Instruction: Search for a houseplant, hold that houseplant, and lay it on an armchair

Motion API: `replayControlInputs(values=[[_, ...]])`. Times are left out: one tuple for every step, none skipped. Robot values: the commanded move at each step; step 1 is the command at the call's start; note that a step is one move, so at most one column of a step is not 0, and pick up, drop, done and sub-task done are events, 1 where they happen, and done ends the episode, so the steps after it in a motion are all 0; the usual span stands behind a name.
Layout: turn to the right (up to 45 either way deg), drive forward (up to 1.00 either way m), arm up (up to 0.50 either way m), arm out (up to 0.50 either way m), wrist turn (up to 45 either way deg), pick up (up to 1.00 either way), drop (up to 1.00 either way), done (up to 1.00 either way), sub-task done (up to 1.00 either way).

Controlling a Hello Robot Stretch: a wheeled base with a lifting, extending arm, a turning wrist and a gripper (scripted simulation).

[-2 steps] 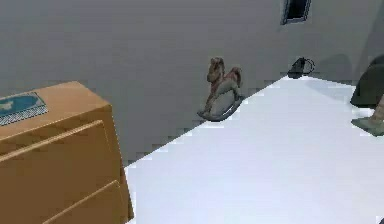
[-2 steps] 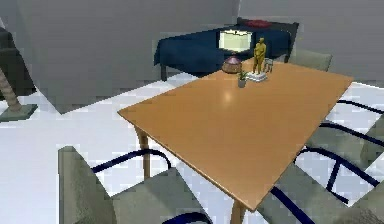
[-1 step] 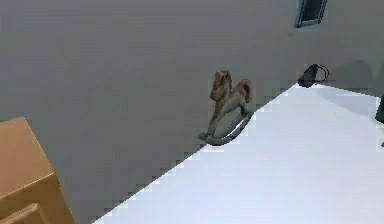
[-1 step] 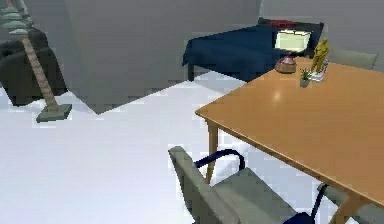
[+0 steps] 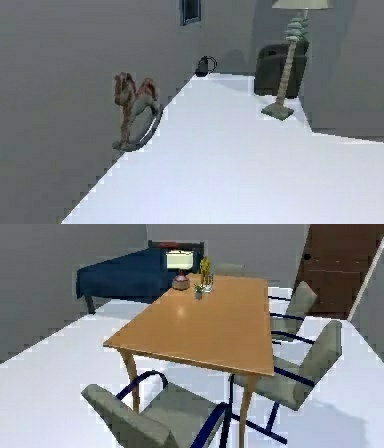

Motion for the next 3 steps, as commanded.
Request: replayControlInputs(values=[[0.0,0.9,0.0,0.0,0.0,0.0,0.0,0.0,0.0],[45.0,0.0,0.0,0.0,0.0,0.0,0.0,0.0,0.0],[33.0,0.0,0.0,0.0,0.0,0.0,0.0,0.0,0.0]])
